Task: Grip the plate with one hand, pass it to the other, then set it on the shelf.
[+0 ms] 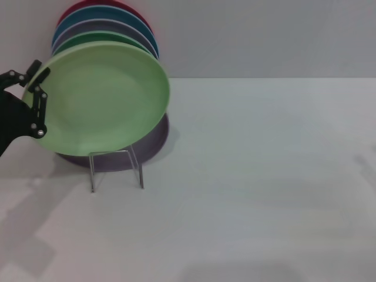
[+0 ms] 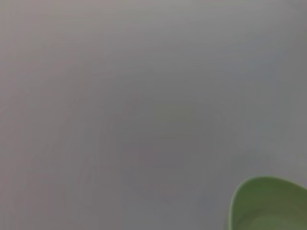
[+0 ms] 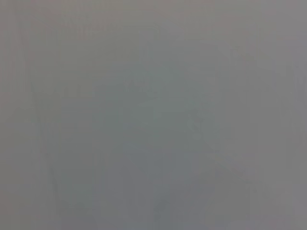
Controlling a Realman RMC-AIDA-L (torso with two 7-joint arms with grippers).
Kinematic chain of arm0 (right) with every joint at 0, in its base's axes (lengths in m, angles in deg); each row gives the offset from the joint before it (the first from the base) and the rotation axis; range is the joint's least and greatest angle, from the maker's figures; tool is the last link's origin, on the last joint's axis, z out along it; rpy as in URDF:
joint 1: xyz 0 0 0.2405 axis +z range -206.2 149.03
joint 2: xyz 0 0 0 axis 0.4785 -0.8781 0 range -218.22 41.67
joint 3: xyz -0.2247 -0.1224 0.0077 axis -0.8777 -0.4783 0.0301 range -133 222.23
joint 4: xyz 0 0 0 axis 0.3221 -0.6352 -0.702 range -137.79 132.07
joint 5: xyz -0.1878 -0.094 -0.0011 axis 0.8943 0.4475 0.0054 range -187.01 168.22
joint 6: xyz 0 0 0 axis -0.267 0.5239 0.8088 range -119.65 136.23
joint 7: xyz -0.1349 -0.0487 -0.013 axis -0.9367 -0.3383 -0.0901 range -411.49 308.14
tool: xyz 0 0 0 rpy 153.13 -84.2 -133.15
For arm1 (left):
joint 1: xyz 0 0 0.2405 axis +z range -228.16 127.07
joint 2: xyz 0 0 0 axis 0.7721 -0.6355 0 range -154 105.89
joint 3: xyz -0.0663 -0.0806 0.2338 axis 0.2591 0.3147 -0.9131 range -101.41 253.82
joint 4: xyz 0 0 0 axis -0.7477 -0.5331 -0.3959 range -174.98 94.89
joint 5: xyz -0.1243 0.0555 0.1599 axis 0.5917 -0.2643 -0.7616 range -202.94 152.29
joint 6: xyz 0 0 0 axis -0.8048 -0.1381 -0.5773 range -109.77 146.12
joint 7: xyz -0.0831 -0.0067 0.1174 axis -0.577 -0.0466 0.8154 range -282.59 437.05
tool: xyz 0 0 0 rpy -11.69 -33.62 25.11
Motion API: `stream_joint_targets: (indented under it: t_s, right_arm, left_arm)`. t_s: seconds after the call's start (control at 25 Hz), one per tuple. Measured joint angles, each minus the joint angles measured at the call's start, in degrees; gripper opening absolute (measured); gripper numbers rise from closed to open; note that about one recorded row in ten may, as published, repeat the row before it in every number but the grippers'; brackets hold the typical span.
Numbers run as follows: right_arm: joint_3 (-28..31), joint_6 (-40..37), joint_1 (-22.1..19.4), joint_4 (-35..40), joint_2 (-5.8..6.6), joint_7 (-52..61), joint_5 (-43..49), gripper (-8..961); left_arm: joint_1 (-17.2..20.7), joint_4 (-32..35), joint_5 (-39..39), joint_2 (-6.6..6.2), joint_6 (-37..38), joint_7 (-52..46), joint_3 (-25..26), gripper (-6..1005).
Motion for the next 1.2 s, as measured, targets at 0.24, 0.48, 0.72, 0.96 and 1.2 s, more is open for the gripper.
stream_joint_targets:
  t_s: [0.24, 0.48, 0.72, 0.96, 1.2]
  right_arm:
    - [0.00, 0.00, 0.44, 0.18, 0.07, -0.02, 0.08, 629]
    - [0.00, 0.00, 0.86, 0.23, 0.14, 0.11, 0.08, 632]
    - [0.00, -0.01, 0.96, 0.23, 0.16, 0.23, 0.08, 636]
    - [0.11, -0.01, 0.76, 0.27, 0.16, -0.19, 0.07, 640]
    - [0.26, -0.01, 0.60, 1.46, -0.12, -5.41, -0.33, 644]
  left_arm:
    - [-0.15, -0.05, 0.32, 1.84, -0.63, 2.96, -0.11, 60]
    - [-0.05, -0.10, 0.13, 3.84, -2.78, 8.70, 0.38, 60]
    - [0.08, -0.05, 0.17, 4.50, -3.91, 9.73, 0.53, 228]
    - [3.14, -2.27, 0.35, 4.70, -2.06, 9.33, 5.37, 284]
    - [6.77, -4.64, 0.32, 5.55, -0.81, 4.11, 13.25, 288]
